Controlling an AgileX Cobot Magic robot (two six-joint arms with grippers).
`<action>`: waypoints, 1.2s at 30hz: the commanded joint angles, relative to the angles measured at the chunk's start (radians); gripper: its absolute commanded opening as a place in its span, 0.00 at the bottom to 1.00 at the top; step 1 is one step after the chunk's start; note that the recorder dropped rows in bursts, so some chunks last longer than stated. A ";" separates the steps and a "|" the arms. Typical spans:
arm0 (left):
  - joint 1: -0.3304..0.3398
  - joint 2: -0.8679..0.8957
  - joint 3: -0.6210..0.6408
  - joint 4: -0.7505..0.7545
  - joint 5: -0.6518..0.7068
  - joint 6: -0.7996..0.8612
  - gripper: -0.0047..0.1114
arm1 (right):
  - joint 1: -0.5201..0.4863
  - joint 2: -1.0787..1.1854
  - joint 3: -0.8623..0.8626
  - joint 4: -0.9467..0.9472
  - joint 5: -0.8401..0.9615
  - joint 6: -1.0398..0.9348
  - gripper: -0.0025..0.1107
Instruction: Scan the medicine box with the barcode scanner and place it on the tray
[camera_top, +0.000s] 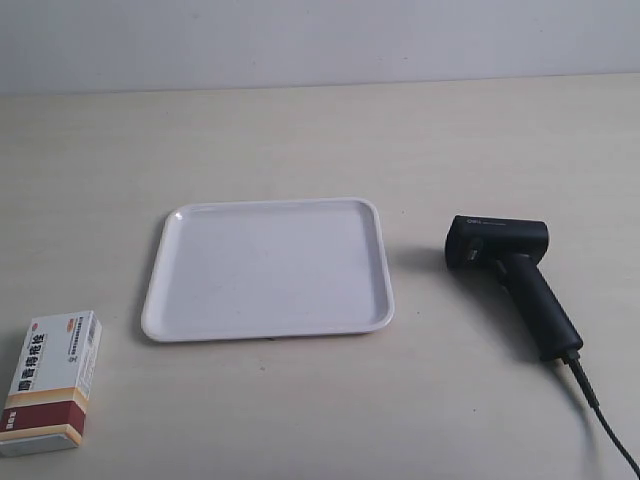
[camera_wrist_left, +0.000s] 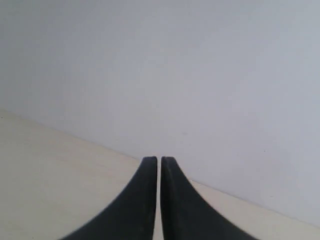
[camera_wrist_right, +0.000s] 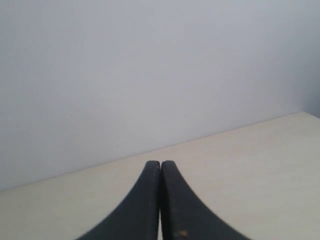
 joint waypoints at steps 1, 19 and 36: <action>-0.006 -0.004 -0.101 -0.008 0.033 -0.001 0.06 | 0.003 -0.004 0.005 0.176 -0.036 0.009 0.02; -0.030 0.702 -0.252 -0.008 0.187 0.055 0.04 | 0.003 -0.004 0.005 0.186 -0.047 0.009 0.02; -0.270 1.132 -0.263 -0.006 0.160 0.194 0.78 | 0.003 -0.004 0.005 0.186 -0.045 0.016 0.02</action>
